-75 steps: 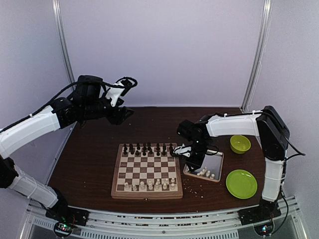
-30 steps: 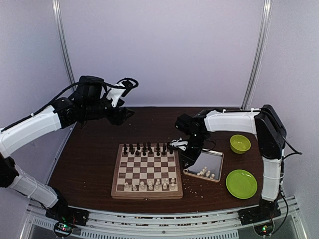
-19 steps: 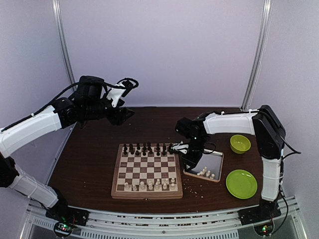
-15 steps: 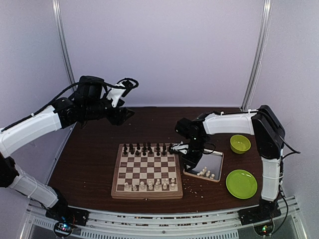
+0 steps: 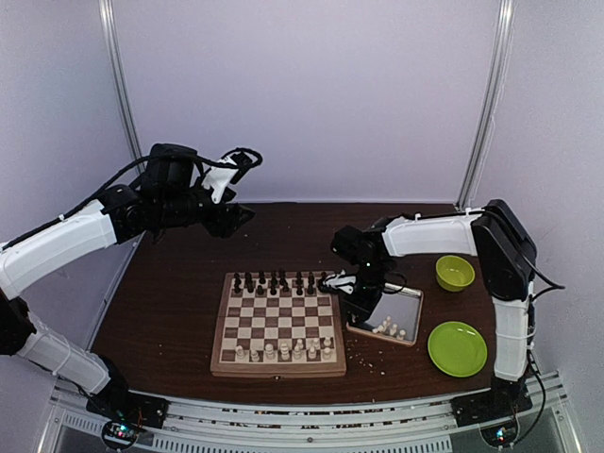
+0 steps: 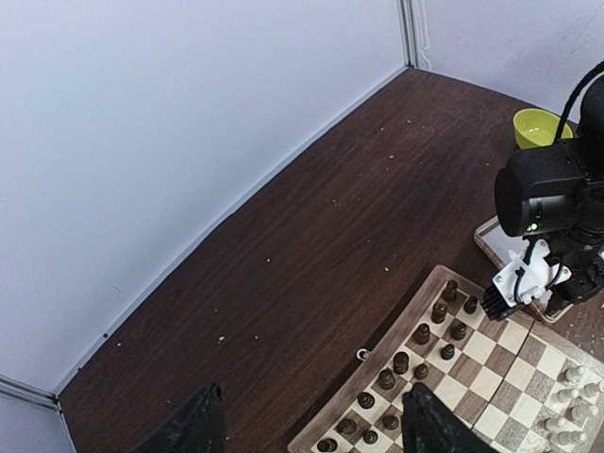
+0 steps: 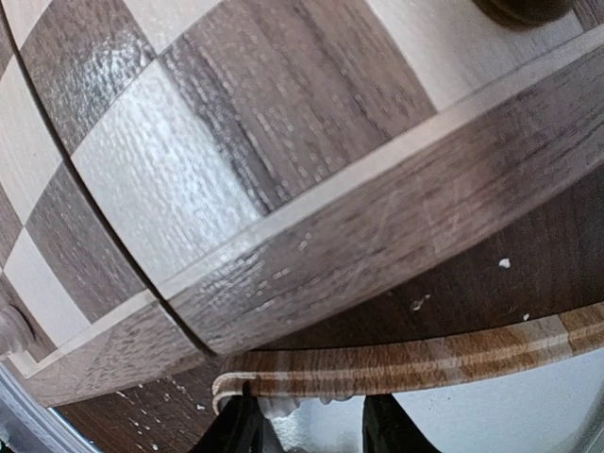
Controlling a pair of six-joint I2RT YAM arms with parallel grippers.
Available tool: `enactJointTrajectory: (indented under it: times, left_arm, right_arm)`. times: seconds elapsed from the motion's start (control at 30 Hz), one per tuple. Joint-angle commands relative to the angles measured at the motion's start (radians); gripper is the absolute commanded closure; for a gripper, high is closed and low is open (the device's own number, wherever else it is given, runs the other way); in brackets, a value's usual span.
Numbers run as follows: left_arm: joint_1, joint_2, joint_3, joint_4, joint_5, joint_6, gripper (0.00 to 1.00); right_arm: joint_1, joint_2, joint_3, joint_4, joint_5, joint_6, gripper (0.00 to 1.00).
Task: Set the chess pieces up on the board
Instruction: Pick up the pawn from the storage box.
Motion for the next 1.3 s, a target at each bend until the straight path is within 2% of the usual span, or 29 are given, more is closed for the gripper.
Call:
enactJointTrajectory:
  times: [0.0,0.27,0.63,0.8,1.03,1.17,1.27]
  left_arm:
    - [-0.004,0.002,0.026,0.032,-0.003,0.01,0.35]
    - [-0.004,0.001,0.027,0.032,0.004,0.009,0.35]
    - [-0.004,-0.002,0.027,0.032,0.011,0.006,0.35]
    - [-0.004,0.001,0.027,0.032,0.016,0.002,0.35]
    - [-0.004,0.037,0.029,0.037,0.017,-0.032,0.35]
    - [-0.005,0.084,0.034,0.058,0.043,-0.185,0.35]
    - [-0.005,0.123,0.04,0.118,0.173,-0.376,0.35]
  right_arm:
    - [0.003,0.011,-0.06,0.093,0.05,-0.035,0.64]
    - [0.002,-0.005,-0.127,0.157,0.042,-0.102,0.59]
    - [-0.042,-0.029,-0.147,0.164,-0.012,-0.163,0.79]
    - [-0.048,-0.092,-0.173,0.161,0.022,-0.159,0.83]
    - [-0.049,-0.291,-0.251,0.179,0.039,-0.197,0.84]
    - [-0.049,-0.401,-0.278,0.201,0.036,-0.235,0.84]
    - [-0.048,-0.477,-0.268,0.204,0.02,-0.253,0.84]
